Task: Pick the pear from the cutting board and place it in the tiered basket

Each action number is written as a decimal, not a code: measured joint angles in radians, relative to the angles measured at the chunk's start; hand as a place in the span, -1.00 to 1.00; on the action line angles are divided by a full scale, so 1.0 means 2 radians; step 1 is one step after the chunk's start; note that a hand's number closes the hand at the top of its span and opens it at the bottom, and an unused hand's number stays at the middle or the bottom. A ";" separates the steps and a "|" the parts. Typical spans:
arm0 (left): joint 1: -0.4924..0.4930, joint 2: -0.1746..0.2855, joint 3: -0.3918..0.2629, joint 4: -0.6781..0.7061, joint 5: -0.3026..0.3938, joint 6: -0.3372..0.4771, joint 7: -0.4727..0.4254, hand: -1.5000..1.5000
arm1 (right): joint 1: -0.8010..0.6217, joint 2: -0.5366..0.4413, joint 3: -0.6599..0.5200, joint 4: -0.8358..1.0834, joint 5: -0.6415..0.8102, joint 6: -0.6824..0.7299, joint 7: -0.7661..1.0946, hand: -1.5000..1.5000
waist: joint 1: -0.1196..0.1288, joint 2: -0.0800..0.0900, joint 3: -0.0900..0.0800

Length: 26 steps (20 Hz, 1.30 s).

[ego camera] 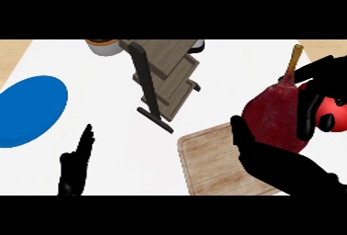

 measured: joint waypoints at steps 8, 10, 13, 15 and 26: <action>-0.004 0.003 0.000 0.000 -0.002 -0.004 0.005 0.00 | -0.120 0.032 -0.062 0.087 0.017 0.044 -0.011 1.00 | 0.008 0.002 0.000; -0.006 0.003 -0.002 -0.001 -0.003 -0.005 0.006 0.00 | -0.153 0.039 -0.082 0.119 0.023 0.052 -0.013 1.00 | 0.011 0.003 0.001; -0.011 0.003 -0.001 0.000 0.000 -0.009 0.009 0.00 | -0.204 0.049 -0.113 0.172 0.032 0.064 -0.016 1.00 | 0.015 0.006 0.001; -0.012 0.003 -0.001 -0.003 0.001 -0.012 0.011 0.00 | -0.241 0.056 -0.133 0.209 0.037 0.072 -0.018 1.00 | 0.018 0.007 0.002; -0.015 -0.001 -0.008 -0.007 -0.007 -0.017 0.010 0.00 | -0.374 0.088 -0.207 0.423 0.069 0.089 -0.049 1.00 | 0.030 0.016 0.004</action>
